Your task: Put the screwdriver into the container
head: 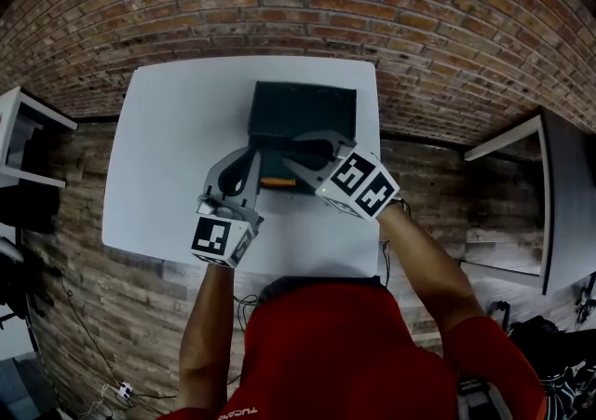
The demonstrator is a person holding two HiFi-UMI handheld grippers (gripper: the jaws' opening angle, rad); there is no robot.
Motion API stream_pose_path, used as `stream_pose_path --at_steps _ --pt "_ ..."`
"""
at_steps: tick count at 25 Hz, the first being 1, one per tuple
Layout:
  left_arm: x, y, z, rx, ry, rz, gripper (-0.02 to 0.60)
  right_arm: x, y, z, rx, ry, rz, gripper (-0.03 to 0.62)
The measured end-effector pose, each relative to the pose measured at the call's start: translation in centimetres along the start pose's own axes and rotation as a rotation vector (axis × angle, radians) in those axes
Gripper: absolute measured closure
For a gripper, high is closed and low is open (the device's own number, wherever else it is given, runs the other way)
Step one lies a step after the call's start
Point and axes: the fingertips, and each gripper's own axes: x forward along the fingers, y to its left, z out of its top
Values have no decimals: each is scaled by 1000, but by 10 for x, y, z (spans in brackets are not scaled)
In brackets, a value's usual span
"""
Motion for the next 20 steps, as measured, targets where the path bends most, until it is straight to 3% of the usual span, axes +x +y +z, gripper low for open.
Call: stream_pose_path --at_steps 10,20 --pt "2 -26 48 12 -98 -33 568 -48 2 55 -30 -288 -47 520" --pt "-3 -49 73 24 -133 -56 568 -82 8 79 -72 -420 -95 551"
